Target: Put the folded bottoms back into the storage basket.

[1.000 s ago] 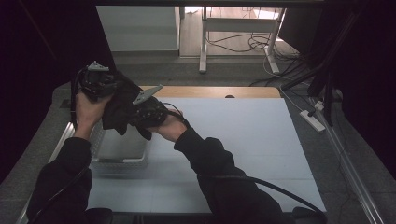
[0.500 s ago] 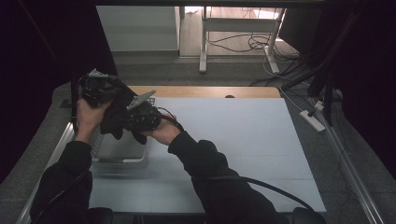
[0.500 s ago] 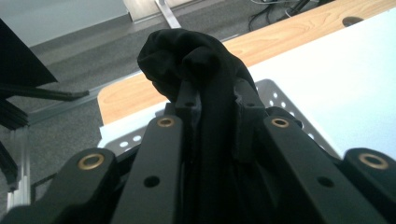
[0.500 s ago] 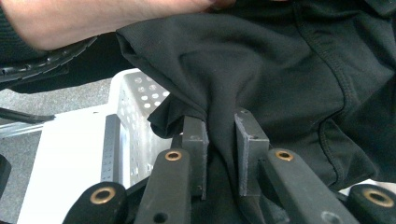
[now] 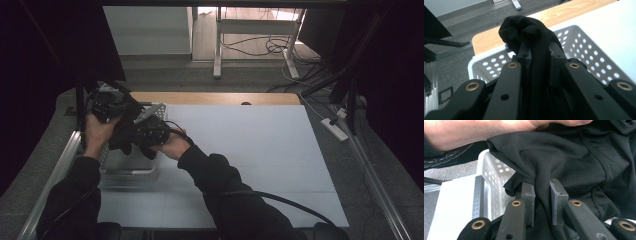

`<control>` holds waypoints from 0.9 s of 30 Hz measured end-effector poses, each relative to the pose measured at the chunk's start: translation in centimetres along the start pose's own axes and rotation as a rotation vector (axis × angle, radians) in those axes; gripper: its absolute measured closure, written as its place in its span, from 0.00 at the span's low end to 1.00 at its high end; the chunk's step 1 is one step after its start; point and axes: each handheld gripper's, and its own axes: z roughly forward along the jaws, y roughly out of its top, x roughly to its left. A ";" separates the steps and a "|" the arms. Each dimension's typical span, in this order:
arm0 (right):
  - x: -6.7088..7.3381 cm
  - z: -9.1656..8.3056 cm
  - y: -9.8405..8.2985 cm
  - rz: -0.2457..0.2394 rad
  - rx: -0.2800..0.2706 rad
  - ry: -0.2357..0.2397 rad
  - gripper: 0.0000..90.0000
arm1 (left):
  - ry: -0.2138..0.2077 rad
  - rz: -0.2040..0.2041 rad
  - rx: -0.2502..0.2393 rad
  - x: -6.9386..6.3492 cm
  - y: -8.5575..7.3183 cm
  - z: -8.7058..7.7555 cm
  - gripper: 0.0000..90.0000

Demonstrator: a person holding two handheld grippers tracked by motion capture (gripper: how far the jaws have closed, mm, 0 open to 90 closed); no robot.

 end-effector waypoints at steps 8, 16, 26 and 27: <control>0.2 0.6 -0.5 -0.001 0.026 0.012 0.63 | 0.098 -0.022 0.004 0.3 -1.4 1.0 0.62; -0.6 -1.2 -0.5 0.019 0.024 -0.002 0.46 | 0.030 -0.097 0.011 0.5 -1.4 0.8 0.41; -0.9 -2.5 -0.8 0.039 0.044 -0.028 0.28 | -0.073 -0.145 0.019 -0.2 -1.6 1.0 0.24; -0.9 -2.6 -0.9 0.044 0.047 -0.028 0.27 | -0.096 -0.151 0.024 -0.3 -1.6 1.0 0.22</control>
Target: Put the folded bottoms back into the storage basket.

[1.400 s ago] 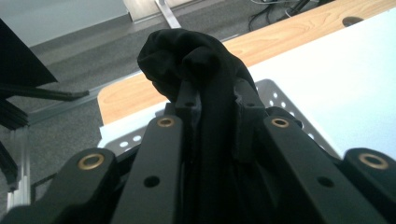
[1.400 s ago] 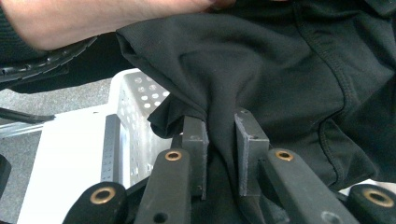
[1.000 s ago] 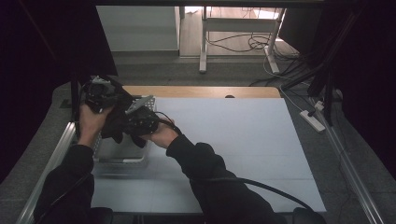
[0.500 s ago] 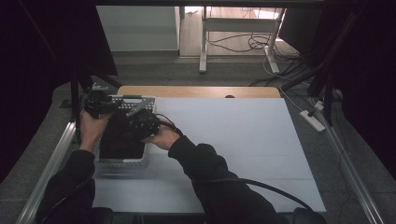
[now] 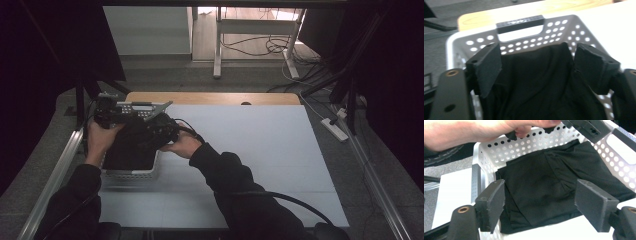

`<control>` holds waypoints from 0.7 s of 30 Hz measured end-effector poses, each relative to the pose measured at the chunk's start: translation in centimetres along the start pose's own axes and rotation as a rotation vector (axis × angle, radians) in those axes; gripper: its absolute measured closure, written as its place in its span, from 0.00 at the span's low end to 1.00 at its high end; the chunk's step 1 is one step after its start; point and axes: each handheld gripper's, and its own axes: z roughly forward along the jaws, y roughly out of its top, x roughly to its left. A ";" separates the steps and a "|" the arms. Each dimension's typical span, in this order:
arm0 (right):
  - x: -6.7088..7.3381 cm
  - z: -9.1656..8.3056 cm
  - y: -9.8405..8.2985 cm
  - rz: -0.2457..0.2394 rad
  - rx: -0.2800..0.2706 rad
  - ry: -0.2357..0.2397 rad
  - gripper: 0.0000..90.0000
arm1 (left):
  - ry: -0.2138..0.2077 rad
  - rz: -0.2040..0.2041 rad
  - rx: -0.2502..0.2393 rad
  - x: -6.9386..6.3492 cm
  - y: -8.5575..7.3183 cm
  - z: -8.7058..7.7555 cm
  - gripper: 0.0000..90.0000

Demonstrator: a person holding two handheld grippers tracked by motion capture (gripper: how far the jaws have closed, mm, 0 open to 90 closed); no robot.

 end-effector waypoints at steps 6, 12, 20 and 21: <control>-0.3 -0.2 -0.5 0.023 0.014 0.001 0.20 | -0.060 0.000 0.017 -0.6 -0.3 0.1 0.15; -0.6 -0.6 -1.0 0.029 0.028 -0.003 0.16 | -0.079 0.006 0.020 -1.2 -0.6 0.1 0.10; -0.7 -0.9 -1.4 0.046 0.028 0.010 0.13 | -0.108 0.003 0.015 -1.7 -1.0 0.1 0.05; -0.7 -1.0 -1.5 0.044 0.025 0.011 0.12 | -0.111 0.007 0.011 -1.8 -1.0 0.0 0.04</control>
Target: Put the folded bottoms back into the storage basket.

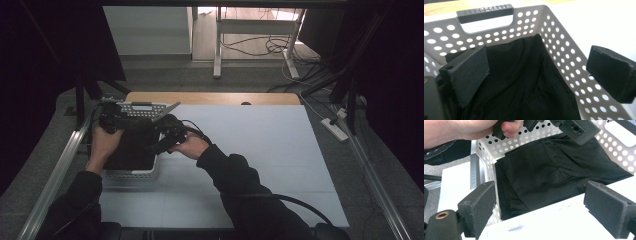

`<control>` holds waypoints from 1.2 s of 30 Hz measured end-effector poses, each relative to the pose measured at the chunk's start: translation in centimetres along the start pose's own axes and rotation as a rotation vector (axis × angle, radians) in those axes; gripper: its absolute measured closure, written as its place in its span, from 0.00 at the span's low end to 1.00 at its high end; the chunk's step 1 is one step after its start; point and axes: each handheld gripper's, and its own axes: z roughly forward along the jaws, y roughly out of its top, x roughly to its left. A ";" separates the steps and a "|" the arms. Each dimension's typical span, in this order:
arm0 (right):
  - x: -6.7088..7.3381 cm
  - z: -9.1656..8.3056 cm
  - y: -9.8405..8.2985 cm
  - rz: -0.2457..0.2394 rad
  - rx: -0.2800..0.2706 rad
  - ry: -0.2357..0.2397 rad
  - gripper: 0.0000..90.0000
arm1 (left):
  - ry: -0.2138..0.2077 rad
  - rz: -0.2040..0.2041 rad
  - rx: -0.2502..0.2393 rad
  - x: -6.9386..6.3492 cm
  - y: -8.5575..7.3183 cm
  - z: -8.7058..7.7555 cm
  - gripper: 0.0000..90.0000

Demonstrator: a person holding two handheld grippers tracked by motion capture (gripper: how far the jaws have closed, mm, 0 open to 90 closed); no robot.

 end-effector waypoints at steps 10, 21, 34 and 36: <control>-0.2 -0.4 -0.7 0.004 -0.001 0.008 0.10 | -0.023 0.061 0.003 -1.3 -0.7 0.0 0.00; -0.6 -1.1 -1.7 -0.022 0.006 -0.016 0.02 | -0.035 0.095 -0.011 -2.6 -1.6 -0.1 0.00; -1.0 -1.9 -2.7 -0.032 0.003 -0.040 0.00 | -0.055 0.094 -0.025 -3.0 -2.6 -0.7 0.00; -1.0 -2.0 -2.9 -0.037 0.007 -0.041 0.00 | -0.062 0.089 -0.029 -3.0 -2.8 -0.8 0.00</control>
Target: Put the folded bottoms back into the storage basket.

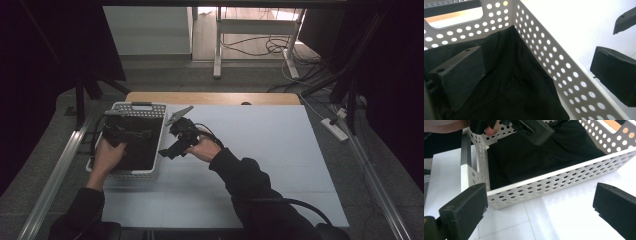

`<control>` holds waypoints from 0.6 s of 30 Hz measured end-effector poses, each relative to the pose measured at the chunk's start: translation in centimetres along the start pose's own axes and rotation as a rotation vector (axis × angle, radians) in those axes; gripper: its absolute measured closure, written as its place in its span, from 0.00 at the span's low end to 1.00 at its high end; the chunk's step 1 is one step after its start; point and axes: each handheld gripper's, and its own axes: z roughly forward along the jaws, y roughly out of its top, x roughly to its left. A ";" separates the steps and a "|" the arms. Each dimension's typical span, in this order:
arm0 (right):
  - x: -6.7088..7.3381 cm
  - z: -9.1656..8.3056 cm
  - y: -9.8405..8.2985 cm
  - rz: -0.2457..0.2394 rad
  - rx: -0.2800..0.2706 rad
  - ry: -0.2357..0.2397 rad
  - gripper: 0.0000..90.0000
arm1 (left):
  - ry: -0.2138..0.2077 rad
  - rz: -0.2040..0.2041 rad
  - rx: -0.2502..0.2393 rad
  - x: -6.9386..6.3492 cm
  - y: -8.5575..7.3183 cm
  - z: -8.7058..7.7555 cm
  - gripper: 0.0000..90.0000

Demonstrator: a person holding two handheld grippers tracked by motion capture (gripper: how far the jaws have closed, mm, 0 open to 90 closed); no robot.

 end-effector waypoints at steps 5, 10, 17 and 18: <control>0.0 -0.3 -0.4 -0.009 -0.003 -0.004 0.00 | -0.008 -0.006 -0.003 -0.2 -0.3 -0.3 0.00; 0.0 -0.7 -0.8 -0.011 0.001 -0.006 0.00 | -0.013 -0.007 0.003 -0.7 -0.7 -0.5 0.00; 0.1 -1.4 -1.5 -0.017 -0.002 -0.009 0.00 | -0.025 0.002 0.018 -1.5 -1.1 -0.7 0.00; 0.1 -1.6 -1.6 -0.017 0.000 -0.011 0.00 | -0.029 0.004 0.019 -1.6 -1.1 -0.8 0.00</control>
